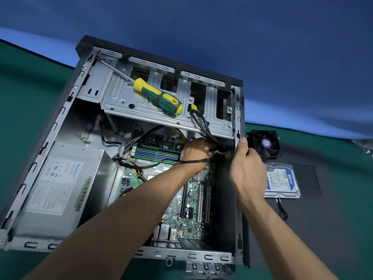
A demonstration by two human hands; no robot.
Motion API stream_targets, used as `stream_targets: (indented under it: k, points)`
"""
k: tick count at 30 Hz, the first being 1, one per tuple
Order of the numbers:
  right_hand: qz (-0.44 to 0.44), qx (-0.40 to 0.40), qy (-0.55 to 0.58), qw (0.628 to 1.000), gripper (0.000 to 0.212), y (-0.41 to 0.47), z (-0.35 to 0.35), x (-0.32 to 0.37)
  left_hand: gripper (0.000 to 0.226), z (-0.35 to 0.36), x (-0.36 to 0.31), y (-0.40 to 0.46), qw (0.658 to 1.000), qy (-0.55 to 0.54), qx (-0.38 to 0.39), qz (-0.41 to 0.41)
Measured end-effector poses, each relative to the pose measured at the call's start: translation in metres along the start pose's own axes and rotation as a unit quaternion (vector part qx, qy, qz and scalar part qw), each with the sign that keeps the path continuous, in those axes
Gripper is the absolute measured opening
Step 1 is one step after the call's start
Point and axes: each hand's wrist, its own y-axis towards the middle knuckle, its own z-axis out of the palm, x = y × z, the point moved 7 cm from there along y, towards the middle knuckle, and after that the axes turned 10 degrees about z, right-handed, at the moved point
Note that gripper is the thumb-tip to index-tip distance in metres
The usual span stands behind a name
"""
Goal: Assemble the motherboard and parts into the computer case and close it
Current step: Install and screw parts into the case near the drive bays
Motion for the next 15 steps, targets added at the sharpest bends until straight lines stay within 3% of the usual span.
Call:
stream_targets:
  k: [15]
  points:
    - [0.005,0.008,-0.005,1.0,0.057,-0.0005,0.0017,0.001,0.027,0.0013,0.0006,0.0004,0.999,0.028,-0.009,0.02]
